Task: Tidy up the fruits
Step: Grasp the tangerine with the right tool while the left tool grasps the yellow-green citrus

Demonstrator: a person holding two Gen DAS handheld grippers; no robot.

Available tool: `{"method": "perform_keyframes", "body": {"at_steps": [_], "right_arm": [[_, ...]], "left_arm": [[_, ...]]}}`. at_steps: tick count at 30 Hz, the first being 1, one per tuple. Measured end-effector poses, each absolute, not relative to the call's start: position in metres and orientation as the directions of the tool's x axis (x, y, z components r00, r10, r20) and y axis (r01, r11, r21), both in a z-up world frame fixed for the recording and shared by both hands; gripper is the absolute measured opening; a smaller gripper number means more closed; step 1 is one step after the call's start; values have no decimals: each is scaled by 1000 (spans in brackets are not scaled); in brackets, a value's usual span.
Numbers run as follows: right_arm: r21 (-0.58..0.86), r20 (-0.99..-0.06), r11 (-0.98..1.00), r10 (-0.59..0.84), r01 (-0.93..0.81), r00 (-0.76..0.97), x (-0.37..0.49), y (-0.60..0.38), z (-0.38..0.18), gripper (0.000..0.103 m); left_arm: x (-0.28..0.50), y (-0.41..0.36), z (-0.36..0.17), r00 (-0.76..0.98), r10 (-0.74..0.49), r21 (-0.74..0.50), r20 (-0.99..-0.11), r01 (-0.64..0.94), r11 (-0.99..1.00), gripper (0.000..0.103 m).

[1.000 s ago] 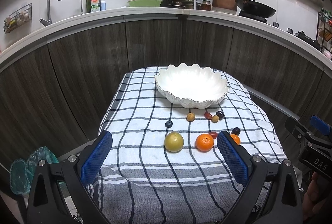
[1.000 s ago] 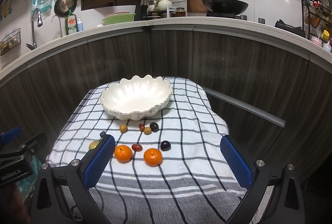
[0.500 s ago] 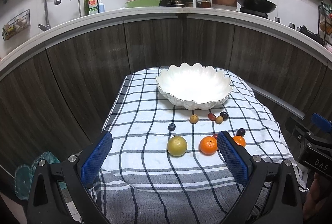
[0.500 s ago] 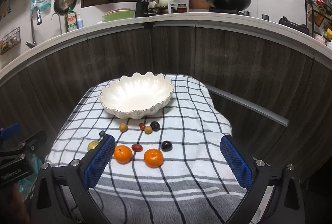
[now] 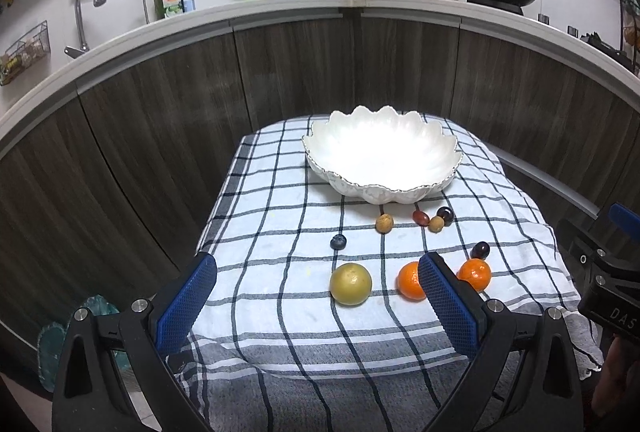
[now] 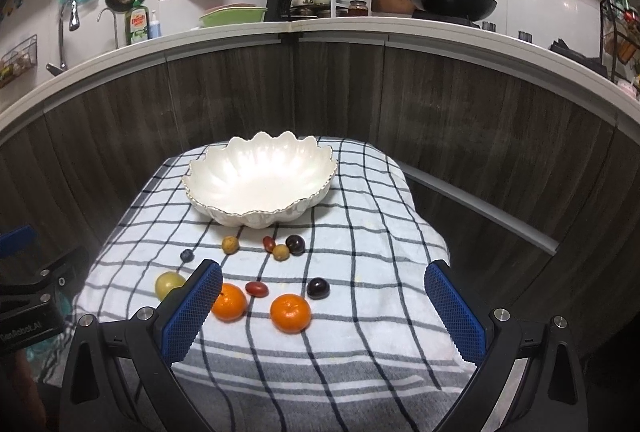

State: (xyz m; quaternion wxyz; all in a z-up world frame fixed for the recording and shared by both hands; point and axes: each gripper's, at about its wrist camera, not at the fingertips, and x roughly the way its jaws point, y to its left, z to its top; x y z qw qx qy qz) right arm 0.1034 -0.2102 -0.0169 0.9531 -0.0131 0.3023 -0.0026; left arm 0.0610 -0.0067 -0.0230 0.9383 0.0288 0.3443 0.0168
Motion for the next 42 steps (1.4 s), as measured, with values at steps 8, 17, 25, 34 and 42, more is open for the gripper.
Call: {"method": "perform_keyframes", "body": {"at_steps": [8, 17, 25, 34, 42], "right_arm": [[-36, -609, 999, -16, -8, 793, 122, -208, -27, 102], [-27, -636, 999, 4, -28, 772, 143, -206, -40, 102], [-11, -666, 999, 17, -33, 746, 159, -206, -58, 102], [-21, -700, 998, 32, -66, 713, 174, -197, -83, 91], [-4, -748, 997, 49, -78, 662, 182, -196, -106, 83]], "left_arm": [[79, -9, -34, 734, 41, 77, -678, 15, 997, 103], [96, -9, -45, 718, 14, 61, -696, 39, 997, 102], [111, -6, -66, 686, -5, 40, -728, 51, 998, 102], [127, -5, -96, 644, -7, 39, -765, 57, 998, 98], [138, -11, -118, 604, -26, 38, -797, 94, 995, 94]]}}
